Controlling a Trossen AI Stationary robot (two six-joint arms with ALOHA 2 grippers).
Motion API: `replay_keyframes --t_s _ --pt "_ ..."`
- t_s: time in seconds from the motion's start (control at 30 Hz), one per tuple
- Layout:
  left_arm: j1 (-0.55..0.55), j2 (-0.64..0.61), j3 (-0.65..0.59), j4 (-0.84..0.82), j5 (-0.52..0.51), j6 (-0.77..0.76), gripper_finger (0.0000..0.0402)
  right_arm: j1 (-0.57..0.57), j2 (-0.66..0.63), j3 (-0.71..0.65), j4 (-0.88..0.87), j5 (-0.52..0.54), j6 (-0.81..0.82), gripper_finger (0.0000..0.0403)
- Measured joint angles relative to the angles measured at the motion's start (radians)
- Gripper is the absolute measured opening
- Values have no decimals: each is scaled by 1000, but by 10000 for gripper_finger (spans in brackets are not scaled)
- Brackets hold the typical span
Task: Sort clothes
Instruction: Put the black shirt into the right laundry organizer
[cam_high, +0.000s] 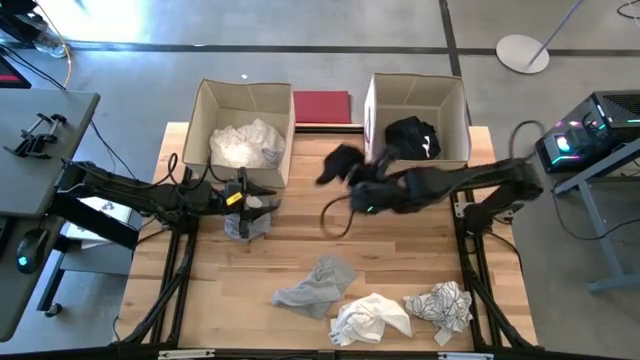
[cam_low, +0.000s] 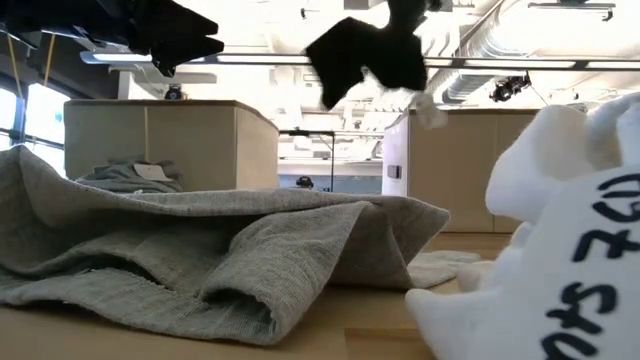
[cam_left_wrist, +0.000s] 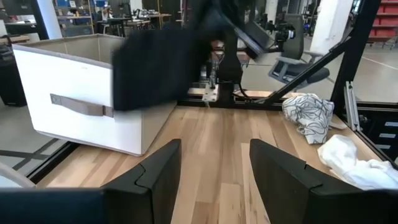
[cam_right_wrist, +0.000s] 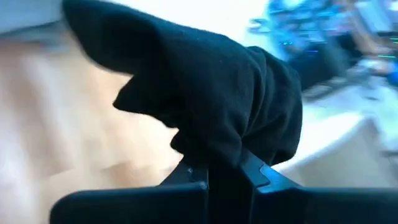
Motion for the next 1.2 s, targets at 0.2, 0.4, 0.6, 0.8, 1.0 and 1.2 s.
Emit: replay_keyframes --t_s 0.2,0.4,0.6,0.8,1.0,1.2 --pt "0 0 0 8 0 1 181 -181 -144 0 -114 126 29 10" --pt "0 0 0 14 0 3 181 -510 -169 -17 -155 -75 29 11" --pt "0 0 0 8 0 0 181 -776 -163 -217 -5 -330 -6 12" --pt "0 0 0 6 0 2 181 -898 -163 -473 162 -498 -30 28" --pt "0 0 0 6 0 4 181 -932 -163 -591 189 -532 -23 92" --pt "0 0 0 6 0 1 181 -929 -163 -471 70 -556 -21 179"
